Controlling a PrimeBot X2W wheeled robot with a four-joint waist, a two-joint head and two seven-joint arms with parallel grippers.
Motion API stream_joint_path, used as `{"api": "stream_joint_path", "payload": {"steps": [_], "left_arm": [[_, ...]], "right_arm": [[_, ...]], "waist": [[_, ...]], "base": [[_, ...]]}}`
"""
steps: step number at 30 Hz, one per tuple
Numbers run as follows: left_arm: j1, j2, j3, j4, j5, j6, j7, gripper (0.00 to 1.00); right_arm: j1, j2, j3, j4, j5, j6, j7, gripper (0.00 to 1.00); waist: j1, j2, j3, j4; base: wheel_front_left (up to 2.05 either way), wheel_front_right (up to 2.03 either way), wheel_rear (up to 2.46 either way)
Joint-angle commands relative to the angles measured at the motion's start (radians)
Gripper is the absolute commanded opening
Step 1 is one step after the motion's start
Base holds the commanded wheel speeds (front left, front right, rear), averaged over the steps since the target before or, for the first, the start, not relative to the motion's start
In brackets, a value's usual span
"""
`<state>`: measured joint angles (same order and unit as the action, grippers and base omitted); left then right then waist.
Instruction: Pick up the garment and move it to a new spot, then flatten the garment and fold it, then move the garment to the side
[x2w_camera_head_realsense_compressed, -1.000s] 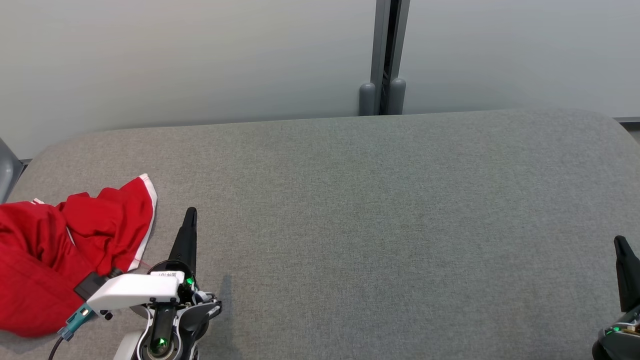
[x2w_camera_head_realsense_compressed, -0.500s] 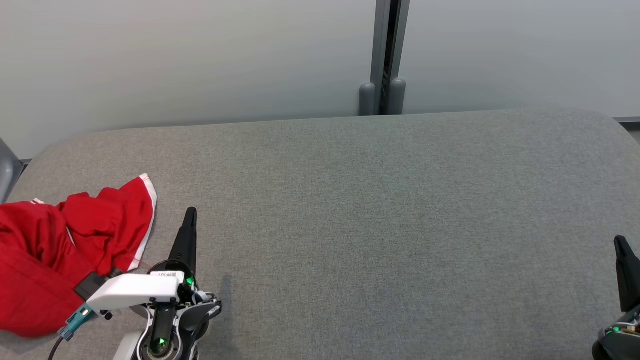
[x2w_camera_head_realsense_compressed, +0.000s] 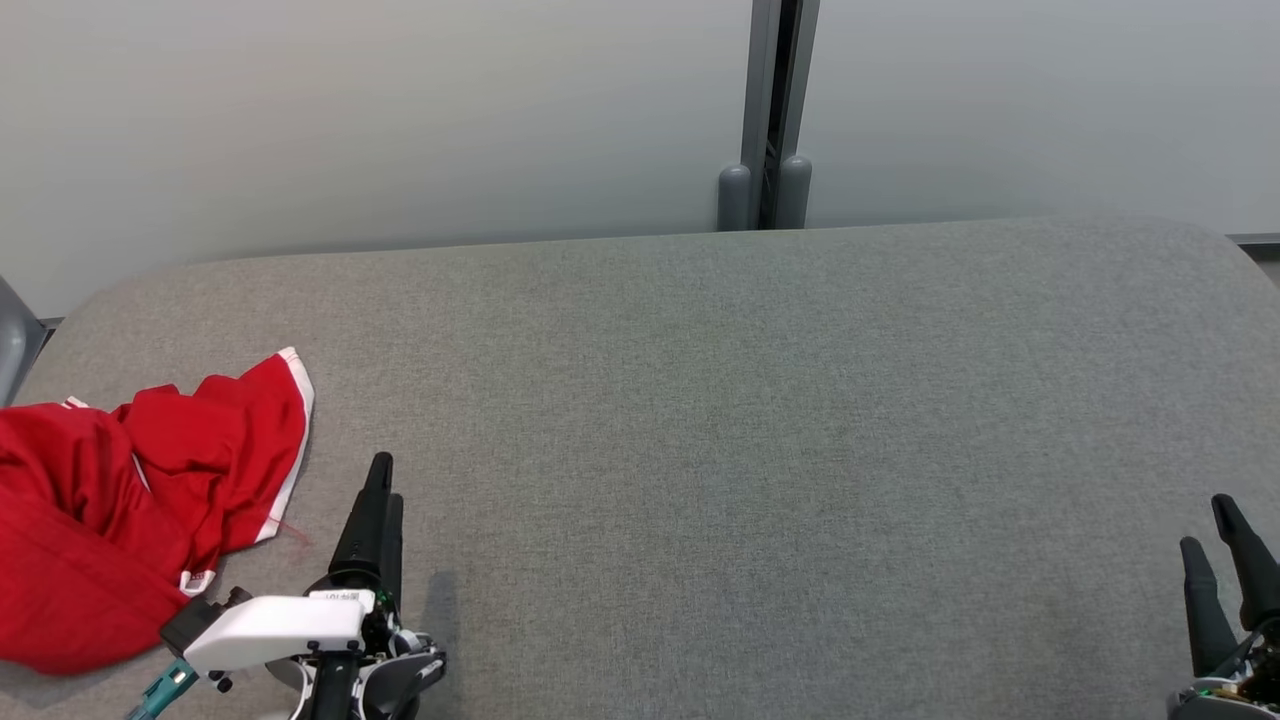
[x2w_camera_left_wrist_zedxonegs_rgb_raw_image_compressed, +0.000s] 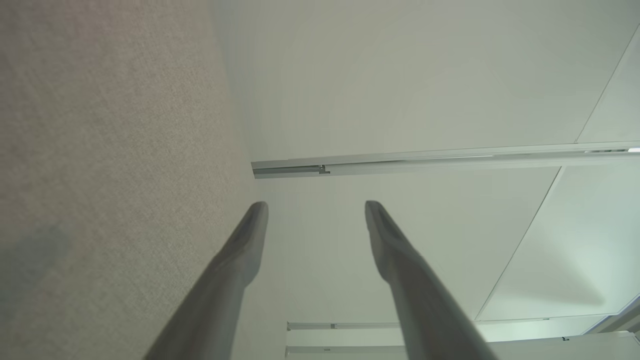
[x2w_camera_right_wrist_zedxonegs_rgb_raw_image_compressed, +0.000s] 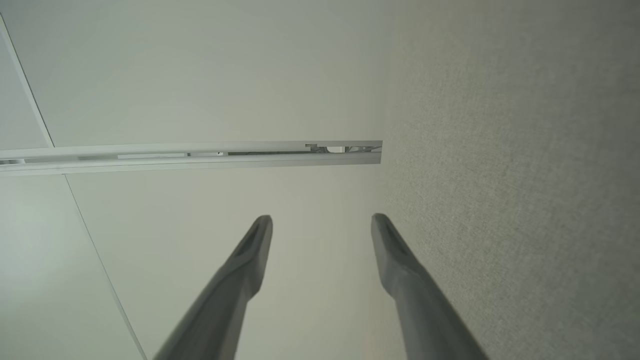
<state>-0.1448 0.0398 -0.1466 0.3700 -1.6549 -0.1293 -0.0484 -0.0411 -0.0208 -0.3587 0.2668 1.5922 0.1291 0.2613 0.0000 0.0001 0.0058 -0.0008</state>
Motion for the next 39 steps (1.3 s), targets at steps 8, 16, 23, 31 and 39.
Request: {"api": "stream_joint_path", "payload": {"steps": [8, 16, 23, 31, 39], "left_arm": [[-0.021, 0.004, 0.044, -0.039, 0.003, 0.0, -0.028, 1.0], [-0.009, 0.005, 0.071, -0.063, 0.025, -0.001, -0.049, 1.0], [-0.001, 0.006, 0.118, -0.092, 0.097, -0.001, -0.066, 1.0], [-0.008, 0.006, 0.171, -0.111, 0.188, -0.001, -0.082, 1.0], [-0.006, 0.007, 0.202, -0.173, 0.331, -0.001, -0.098, 1.0]], "right_arm": [[-0.045, -0.018, 0.072, -0.005, -0.04, 0.001, -0.067, 1.0], [-0.077, -0.022, 0.103, 0.017, -0.149, 0.001, -0.12, 1.0], [-0.1, -0.02, 0.118, 0.006, -0.316, 0.001, -0.162, 1.0], [-0.121, -0.021, 0.129, -0.041, -0.495, 0.001, -0.2, 1.0], [-0.146, -0.023, 0.182, -0.133, -0.7, 0.002, -0.241, 1.0]], "waist": [[0.0, -0.0001, -0.002, 0.0], [0.0, -0.0001, -0.004, 0.001], [0.0, -0.0001, -0.007, 0.002], [0.0, -0.0001, -0.01, 0.005], [0.0, -0.0001, -0.007, 0.01]], "base": [[0.0, 0.0, 0.0], [0.0, 0.0, 0.0], [0.0, 0.0, 0.0], [0.0, 0.0, 0.0], [0.0, 0.0, 0.0]]}}
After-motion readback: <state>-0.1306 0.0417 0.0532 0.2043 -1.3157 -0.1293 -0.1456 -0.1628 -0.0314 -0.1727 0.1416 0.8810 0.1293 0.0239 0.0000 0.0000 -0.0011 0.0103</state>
